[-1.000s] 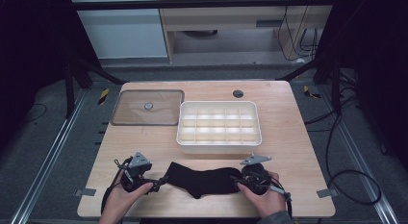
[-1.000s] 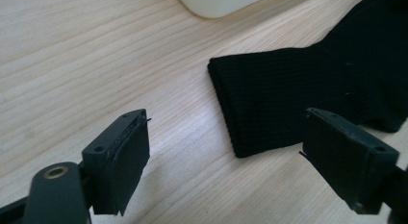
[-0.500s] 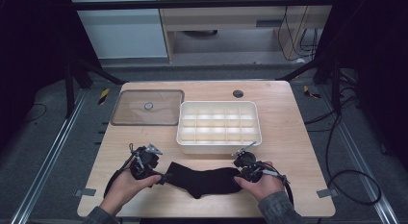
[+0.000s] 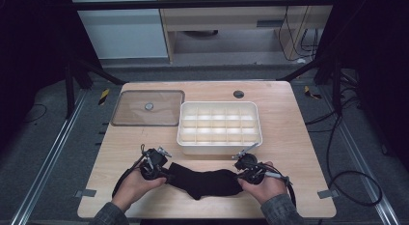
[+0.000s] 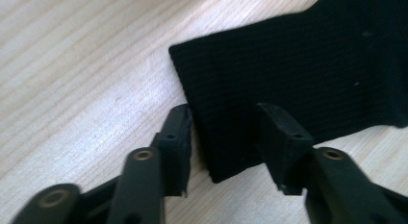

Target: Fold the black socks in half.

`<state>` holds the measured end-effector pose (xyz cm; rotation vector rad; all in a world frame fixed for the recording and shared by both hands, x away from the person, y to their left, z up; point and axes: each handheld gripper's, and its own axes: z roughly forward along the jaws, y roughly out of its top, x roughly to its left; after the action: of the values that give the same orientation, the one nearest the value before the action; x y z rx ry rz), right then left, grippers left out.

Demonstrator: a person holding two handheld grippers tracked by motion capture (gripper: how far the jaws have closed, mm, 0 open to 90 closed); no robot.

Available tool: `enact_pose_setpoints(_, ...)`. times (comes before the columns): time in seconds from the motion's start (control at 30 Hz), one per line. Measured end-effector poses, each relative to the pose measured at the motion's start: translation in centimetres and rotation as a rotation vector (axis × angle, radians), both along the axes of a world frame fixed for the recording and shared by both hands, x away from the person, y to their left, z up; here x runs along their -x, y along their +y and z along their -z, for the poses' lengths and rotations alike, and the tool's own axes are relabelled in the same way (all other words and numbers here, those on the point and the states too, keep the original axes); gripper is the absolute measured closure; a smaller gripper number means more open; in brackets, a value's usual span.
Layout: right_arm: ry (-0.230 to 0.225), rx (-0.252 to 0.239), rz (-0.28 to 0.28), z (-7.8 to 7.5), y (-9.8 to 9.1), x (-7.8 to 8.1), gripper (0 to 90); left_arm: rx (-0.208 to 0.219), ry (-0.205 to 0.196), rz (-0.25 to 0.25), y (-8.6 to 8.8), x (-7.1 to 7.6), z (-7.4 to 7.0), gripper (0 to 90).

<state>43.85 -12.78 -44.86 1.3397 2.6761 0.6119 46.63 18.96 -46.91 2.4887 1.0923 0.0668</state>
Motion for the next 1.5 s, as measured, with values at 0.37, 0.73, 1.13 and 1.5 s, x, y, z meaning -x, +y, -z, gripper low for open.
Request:
enact_pose_setpoints(0.37, -0.001, -0.019, 0.002, 0.2, -0.1, 0.3, 84.7, 0.038, 0.008, 0.008, 0.1, 0.3, 0.2, 76.3)
enact_pose_setpoints(0.73, 0.000, -0.061, 0.017, 0.0, -0.6, 0.4, 86.5, 0.060, -0.021, 0.023, 0.8, 0.1, -2.3, 77.2)
enact_pose_setpoints(1.13, 0.012, -0.095, 0.007, 0.4, 0.6, -0.2, 86.6, 0.066, -0.044, 0.025, 2.7, 0.4, -4.1, 77.0)
enact_pose_setpoints(1.5, -0.004, -0.117, -0.048, 0.7, 2.7, 0.8, 86.3, 0.073, -0.053, 0.040, 3.9, 1.0, -5.9, 76.6)
